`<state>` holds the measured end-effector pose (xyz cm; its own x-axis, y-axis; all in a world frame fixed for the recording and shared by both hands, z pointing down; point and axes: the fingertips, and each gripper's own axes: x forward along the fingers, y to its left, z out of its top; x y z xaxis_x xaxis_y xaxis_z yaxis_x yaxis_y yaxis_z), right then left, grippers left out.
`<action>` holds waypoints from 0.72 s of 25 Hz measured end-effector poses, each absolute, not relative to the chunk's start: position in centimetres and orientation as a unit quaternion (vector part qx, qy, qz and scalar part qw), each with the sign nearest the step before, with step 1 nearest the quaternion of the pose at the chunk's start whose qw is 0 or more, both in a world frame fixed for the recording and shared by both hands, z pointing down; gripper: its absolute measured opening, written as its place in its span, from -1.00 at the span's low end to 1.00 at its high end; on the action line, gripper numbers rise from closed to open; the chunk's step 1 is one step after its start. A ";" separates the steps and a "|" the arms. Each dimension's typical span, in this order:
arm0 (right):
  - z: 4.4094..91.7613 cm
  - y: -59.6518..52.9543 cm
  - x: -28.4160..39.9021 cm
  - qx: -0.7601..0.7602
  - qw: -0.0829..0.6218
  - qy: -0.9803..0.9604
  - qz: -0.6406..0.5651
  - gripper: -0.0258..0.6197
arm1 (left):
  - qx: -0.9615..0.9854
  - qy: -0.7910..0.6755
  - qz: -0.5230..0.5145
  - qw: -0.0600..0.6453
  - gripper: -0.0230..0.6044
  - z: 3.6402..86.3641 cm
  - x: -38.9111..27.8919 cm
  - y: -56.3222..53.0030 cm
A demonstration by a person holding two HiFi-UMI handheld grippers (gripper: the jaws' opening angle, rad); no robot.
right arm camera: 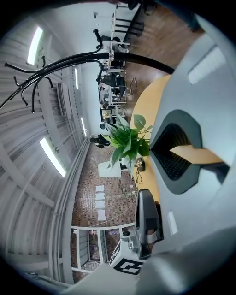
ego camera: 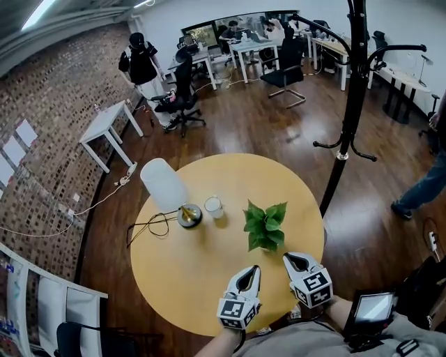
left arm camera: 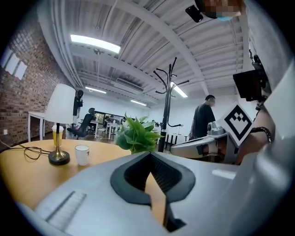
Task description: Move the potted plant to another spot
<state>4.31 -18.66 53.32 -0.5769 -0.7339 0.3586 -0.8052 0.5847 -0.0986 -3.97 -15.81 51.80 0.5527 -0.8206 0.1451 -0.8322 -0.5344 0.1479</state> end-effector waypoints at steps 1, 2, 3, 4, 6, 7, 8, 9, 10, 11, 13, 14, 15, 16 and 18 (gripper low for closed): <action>53.0 -18.5 4.2 0.440 0.139 -0.879 0.124 -0.90 | 0.877 -0.469 0.028 0.098 -0.93 51.6 -4.0 -15.6; 52.7 -18.2 4.1 0.441 0.138 -0.878 0.121 -0.90 | 0.879 -0.465 0.027 0.097 -0.93 51.3 -3.9 -15.4; 52.5 -18.0 3.9 0.442 0.137 -0.878 0.119 -0.90 | 0.881 -0.462 0.026 0.096 -0.93 51.1 -3.9 -15.2; 52.2 -17.7 3.8 0.443 0.136 -0.878 0.118 -0.90 | 0.883 -0.460 0.025 0.095 -0.93 51.0 -3.9 -15.0; 52.0 -16.9 3.4 0.445 0.135 -0.877 0.118 -0.90 | 0.886 -0.453 0.022 0.098 -0.93 50.9 -3.9 -14.4; 52.0 -16.4 3.3 0.447 0.136 -0.876 0.117 -0.90 | 0.888 -0.449 0.020 0.100 -0.93 50.9 -3.8 -14.0; 52.1 -15.8 3.3 0.450 0.138 -0.875 0.116 -0.90 | 0.890 -0.445 0.018 0.102 -0.93 51.0 -3.8 -13.5; 52.2 -15.1 3.2 0.453 0.140 -0.873 0.116 -0.90 | 0.891 -0.441 0.017 0.105 -0.93 51.0 -3.7 -13.0; 52.3 -14.3 3.2 0.455 0.142 -0.871 0.117 -0.90 | 0.893 -0.437 0.017 0.107 -0.93 51.0 -3.7 -12.4; 52.4 -13.5 3.2 0.458 0.145 -0.869 0.119 -0.90 | 0.895 -0.432 0.017 0.110 -0.93 51.0 -3.7 -11.7; 52.4 -11.8 3.2 0.461 0.149 -0.866 0.123 -0.90 | 0.897 -0.425 0.019 0.117 -0.93 51.3 -3.6 -10.2; 52.3 -11.0 3.3 0.462 0.151 -0.865 0.124 -0.90 | 0.898 -0.424 0.020 0.120 -0.93 51.4 -3.5 -9.5; 52.3 -10.2 3.3 0.462 0.152 -0.865 0.125 -0.90 | 0.898 -0.423 0.022 0.122 -0.93 51.5 -3.4 -8.8; 52.2 -9.5 3.5 0.461 0.153 -0.865 0.126 -0.90 | 0.897 -0.423 0.023 0.124 -0.93 51.6 -3.3 -8.1; 52.1 -8.3 3.8 0.458 0.154 -0.867 0.125 -0.90 | 0.896 -0.426 0.025 0.127 -0.93 51.7 -3.0 -6.8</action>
<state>3.82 -8.31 52.12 -0.5333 -0.7550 0.3816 -0.8322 0.5492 -0.0765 -2.96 -6.85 51.67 0.6362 -0.7563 0.1524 -0.7688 -0.6052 0.2065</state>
